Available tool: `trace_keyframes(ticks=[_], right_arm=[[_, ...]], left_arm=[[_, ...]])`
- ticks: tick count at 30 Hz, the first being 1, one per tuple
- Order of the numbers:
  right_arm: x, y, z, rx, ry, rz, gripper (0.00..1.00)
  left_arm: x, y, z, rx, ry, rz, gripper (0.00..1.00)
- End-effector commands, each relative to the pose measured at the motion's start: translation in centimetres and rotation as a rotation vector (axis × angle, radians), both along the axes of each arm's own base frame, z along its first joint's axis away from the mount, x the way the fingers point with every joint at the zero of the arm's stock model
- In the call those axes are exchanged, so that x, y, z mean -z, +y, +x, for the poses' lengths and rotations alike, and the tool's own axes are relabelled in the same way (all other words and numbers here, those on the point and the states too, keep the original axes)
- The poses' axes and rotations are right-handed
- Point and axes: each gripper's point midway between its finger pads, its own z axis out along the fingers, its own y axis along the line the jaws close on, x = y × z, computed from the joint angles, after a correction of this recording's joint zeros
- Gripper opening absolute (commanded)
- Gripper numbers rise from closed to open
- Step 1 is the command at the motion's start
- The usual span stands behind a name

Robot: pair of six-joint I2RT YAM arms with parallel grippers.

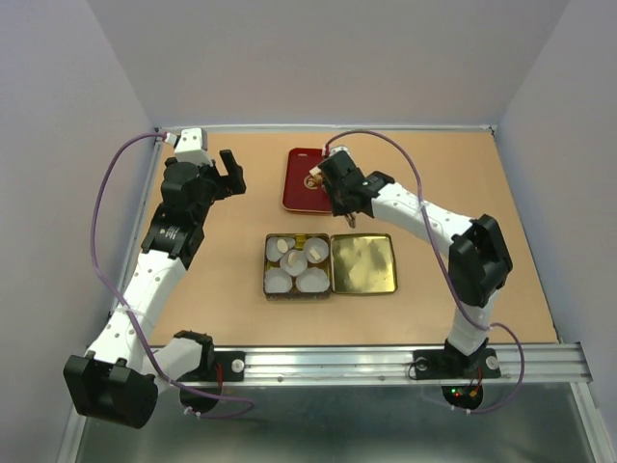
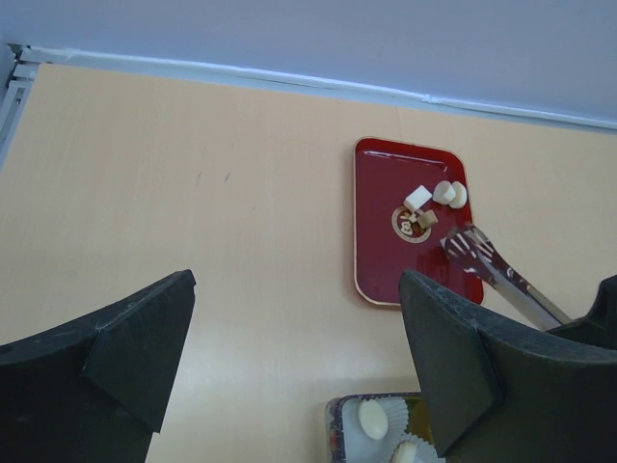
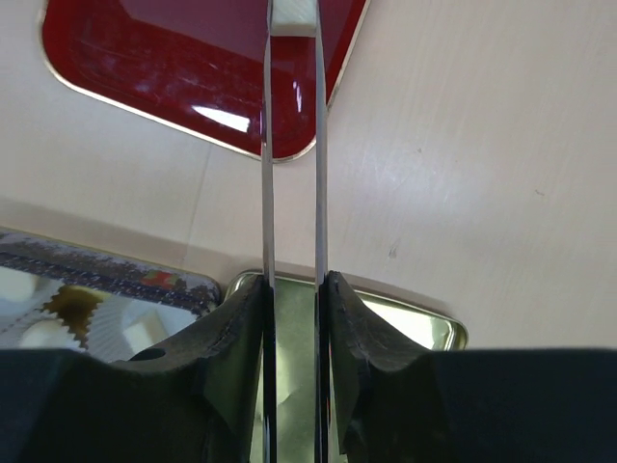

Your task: Pack the chocolate

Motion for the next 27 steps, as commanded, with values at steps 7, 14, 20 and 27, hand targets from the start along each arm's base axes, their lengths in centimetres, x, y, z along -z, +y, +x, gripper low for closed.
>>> trace_keyframes(ticks=[7,14,20,27], right_arm=[[-7.7,0.5,-1.8,-0.109,-0.116,0.160,0.32],[-9.2,2.9,-6.7,-0.323,-0.036,0.314,0.31],[-11.0,4.8,-12.5,-0.534,0.041,0.457,0.31],[-10.4,5.4,-17.3,-0.664,0.137,0.517,0.31]], left_arm=[[-3.9,0.0,-0.1,-0.003,-0.098,-0.007,0.99],[-3.8,0.1,0.0,-0.010,-0.094,-0.005,0.99],[-3.6,0.1,0.1,-0.012,-0.087,-0.005,0.99],[-2.9,0.3,0.2,-0.022,-0.060,0.006,0.99]])
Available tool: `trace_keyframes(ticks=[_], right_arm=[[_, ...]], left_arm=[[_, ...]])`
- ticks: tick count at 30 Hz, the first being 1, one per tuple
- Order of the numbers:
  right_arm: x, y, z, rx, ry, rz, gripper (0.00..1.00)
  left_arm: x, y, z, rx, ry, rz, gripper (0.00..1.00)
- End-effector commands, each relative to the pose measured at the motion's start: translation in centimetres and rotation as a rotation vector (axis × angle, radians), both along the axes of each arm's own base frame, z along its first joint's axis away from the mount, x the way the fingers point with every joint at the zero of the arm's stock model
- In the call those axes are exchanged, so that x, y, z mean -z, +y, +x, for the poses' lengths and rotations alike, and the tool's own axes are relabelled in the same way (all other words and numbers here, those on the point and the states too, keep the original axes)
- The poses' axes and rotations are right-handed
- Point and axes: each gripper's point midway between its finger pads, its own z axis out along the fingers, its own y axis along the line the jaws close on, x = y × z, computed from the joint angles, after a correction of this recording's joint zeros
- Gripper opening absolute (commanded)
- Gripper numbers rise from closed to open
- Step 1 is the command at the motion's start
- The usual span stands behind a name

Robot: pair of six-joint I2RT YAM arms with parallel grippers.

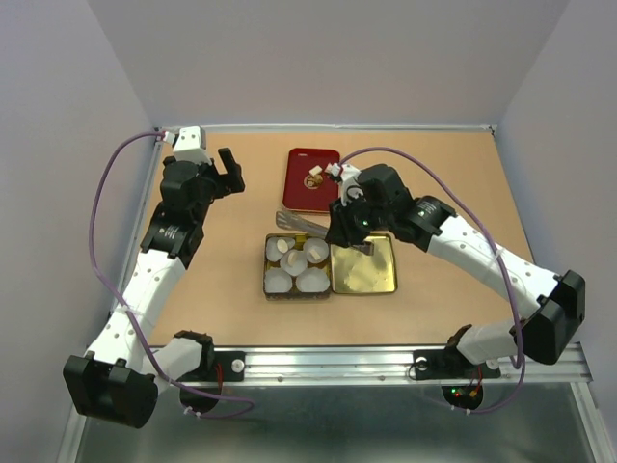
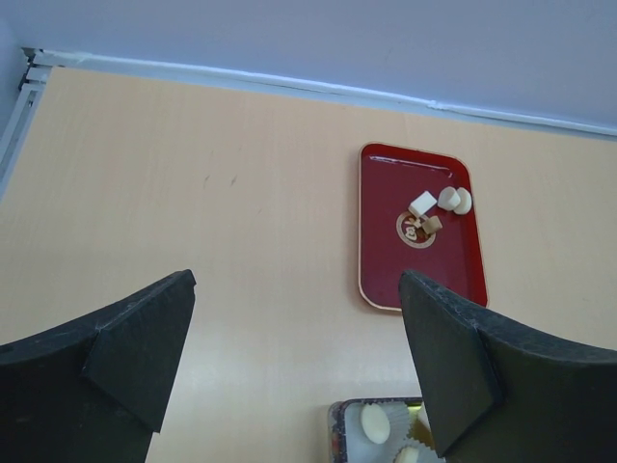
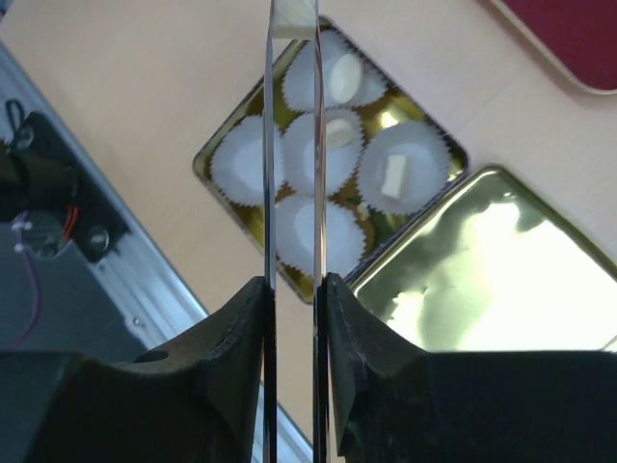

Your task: Pack the chocolate

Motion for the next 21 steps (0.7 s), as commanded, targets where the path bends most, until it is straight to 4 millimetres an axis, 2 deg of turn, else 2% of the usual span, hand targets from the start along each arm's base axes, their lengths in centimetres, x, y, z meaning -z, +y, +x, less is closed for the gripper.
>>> trace_keyframes(ticks=[1,4,10,21], right_arm=[[-0.7,1.5,-3.6,-0.157,0.039,0.075,0.31],[-0.3,1.7,-5.4,-0.222,0.091,0.085,0.31],[1.4,1.7,-7.2,-0.282,0.168,0.050,0.31],[3.2,1.4,-8.1,-0.308,0.225,-0.003,0.31]], left_arm=[[-2.6,0.0,0.2,-0.005,-0.055,0.002,0.99],[-2.4,-0.1,0.3,-0.003,-0.051,0.004,0.99],[-2.6,0.1,0.2,-0.011,-0.056,0.003,0.99],[-2.6,0.1,0.2,-0.011,-0.056,0.003,0.99]])
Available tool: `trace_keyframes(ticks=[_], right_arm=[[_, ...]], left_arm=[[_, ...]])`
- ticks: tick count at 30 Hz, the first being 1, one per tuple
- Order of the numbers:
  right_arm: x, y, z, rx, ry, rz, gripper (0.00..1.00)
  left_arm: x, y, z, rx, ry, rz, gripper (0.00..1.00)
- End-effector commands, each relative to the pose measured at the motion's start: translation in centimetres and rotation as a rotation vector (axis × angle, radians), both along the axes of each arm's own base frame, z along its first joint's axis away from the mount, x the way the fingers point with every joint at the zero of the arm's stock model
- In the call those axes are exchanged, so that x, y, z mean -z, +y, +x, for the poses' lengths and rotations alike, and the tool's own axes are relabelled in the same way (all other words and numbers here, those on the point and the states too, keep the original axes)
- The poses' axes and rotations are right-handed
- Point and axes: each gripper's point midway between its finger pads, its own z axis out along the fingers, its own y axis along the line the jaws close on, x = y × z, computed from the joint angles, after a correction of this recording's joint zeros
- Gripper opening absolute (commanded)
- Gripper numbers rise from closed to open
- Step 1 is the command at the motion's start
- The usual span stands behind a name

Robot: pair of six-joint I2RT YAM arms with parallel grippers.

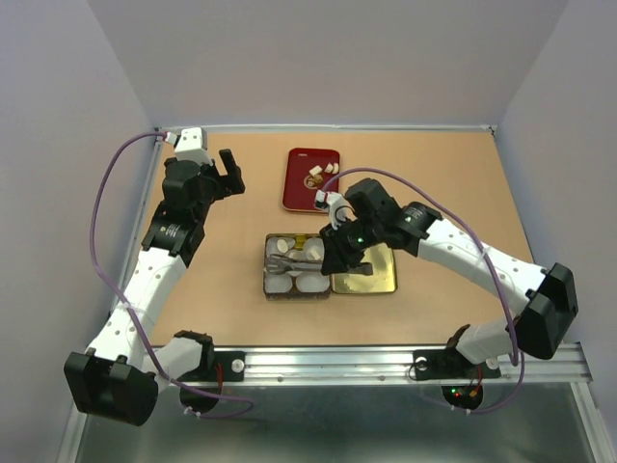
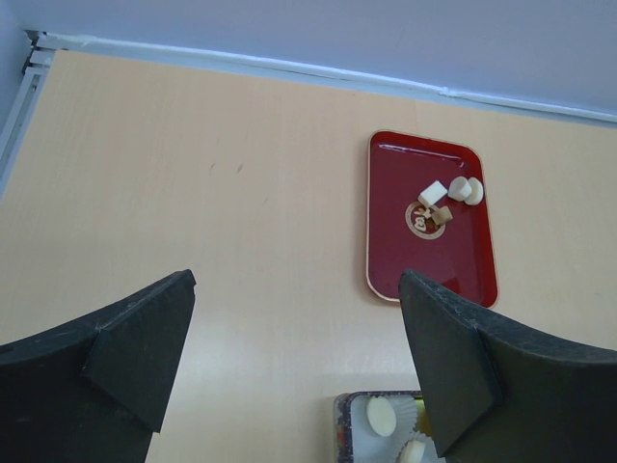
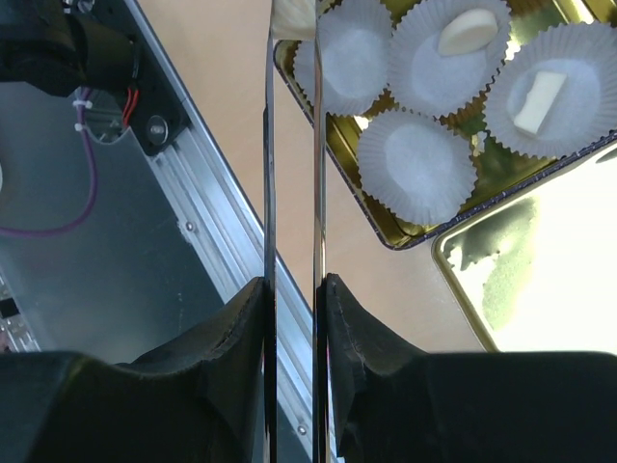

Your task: Pack the chocolate

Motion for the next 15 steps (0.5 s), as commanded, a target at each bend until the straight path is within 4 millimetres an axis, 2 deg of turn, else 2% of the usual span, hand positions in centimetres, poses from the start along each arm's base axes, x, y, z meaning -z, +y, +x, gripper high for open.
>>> trace_keyframes(ticks=[1,10,15], right_arm=[[0.5,-0.2,-1.1,-0.047,0.011,-0.008,0.31],[1.3,-0.2,-1.3,-0.065,0.033,-0.026,0.32],[1.8,-0.2,-1.3,-0.072,0.034,-0.041,0.36]], left_arm=[[-3.5,-0.1,0.2,0.001,-0.089,-0.008,0.99],[-3.6,-0.1,0.1,0.003,-0.090,-0.005,0.99],[-3.6,-0.1,0.1,0.004,-0.092,-0.005,0.99]])
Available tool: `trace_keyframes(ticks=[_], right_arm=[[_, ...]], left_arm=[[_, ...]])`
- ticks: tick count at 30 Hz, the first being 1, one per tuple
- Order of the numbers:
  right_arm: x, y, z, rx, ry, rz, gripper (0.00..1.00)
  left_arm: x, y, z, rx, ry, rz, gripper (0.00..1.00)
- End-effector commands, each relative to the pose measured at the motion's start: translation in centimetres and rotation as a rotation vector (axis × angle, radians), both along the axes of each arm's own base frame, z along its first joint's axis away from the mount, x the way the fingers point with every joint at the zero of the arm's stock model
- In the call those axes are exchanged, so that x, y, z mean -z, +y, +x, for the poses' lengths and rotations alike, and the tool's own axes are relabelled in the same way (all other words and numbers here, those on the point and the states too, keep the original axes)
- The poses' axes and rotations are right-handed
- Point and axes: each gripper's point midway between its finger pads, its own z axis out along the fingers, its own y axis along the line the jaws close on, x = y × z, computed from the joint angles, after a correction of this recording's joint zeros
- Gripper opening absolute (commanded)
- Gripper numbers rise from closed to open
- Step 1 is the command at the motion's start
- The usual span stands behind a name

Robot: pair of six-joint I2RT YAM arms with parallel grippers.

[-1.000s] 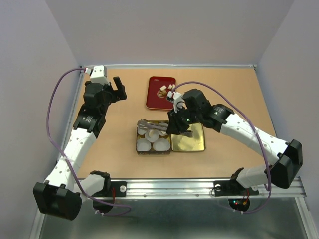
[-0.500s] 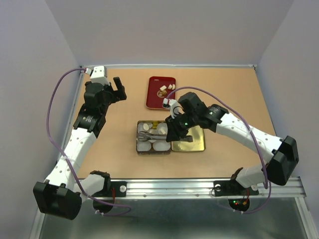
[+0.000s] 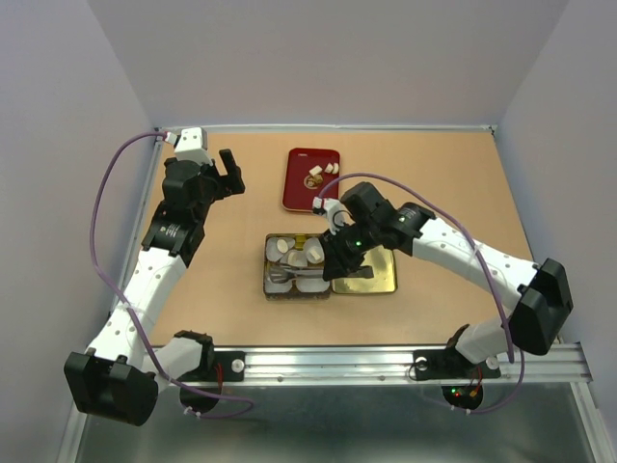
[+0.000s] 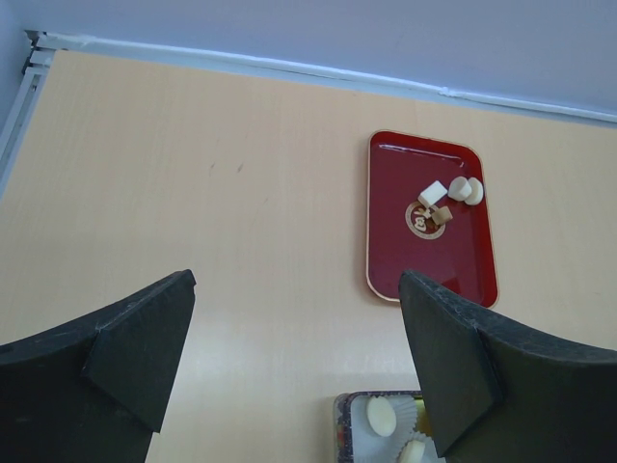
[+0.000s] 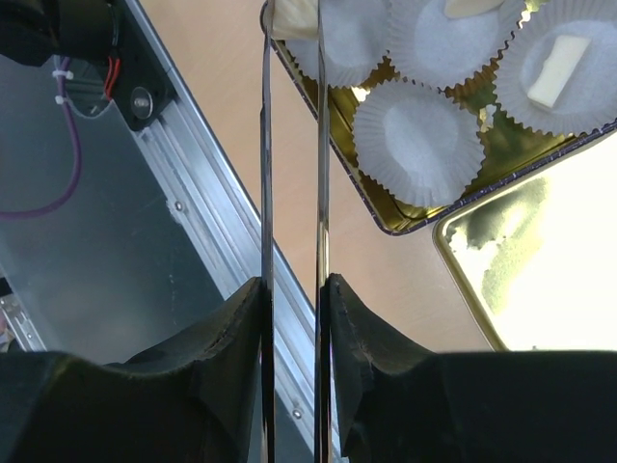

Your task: Pack the chocolate

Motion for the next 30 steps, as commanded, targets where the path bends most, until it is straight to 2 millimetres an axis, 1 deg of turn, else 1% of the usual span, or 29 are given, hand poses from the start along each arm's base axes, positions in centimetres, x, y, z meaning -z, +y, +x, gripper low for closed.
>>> trace_keyframes(ticks=[1,13,17,21,22,23,24,25,27,28,29,30], right_arm=[[0.1,0.2,-0.5,-0.040,-0.006,0.008,0.38],[0.2,0.6,0.0,-0.054,-0.022,0.005,0.44],[-0.4,0.7,0.4,-0.049,-0.045,0.012,0.44],[-1.8,0.6,2.7,0.038,-0.139,-0.008,0.43],[-2.2,0.4,3.8,0.084,-0.181,-0.025,0.42],[-3.3,0.7,4.8,0.120,-0.217,-0.007,0.42],[-3.8,0.5,5.9,0.165,-0.263,-0.016,0.42],[-4.7,0.9,7.0,0.192,-0.301,0.004,0.42],[-5.4,1.1,8.5,0.233,-0.348,0.001,0.42],[-5.6,1.0,9.6,0.267,-0.381,-0.009,0.42],[-5.1,1.2,10.3,0.272,-0.388,-0.027,0.42],[-5.8,1.4,11.1,0.288,-0.410,-0.019,0.42]], left_arm=[[-3.7,-0.1,0.1,0.004,-0.093,-0.006,0.99],[-3.5,0.0,0.1,-0.001,-0.091,0.000,0.99],[-3.6,0.0,0.0,-0.001,-0.092,0.000,0.99],[-3.6,0.0,0.1,-0.001,-0.091,0.000,0.99],[-3.7,0.0,0.0,-0.001,-0.094,-0.002,0.99],[-3.7,0.0,0.0,-0.003,-0.094,-0.002,0.99],[-3.7,0.0,0.0,-0.003,-0.094,-0.005,0.99],[-3.6,0.0,0.0,-0.003,-0.092,-0.003,0.99],[-3.7,0.0,0.0,-0.001,-0.095,-0.004,0.99],[-3.8,0.0,0.0,0.000,-0.096,-0.006,0.99],[-3.8,0.0,0.0,0.001,-0.096,-0.006,0.99],[-3.9,0.0,-0.1,0.002,-0.101,-0.004,0.99]])
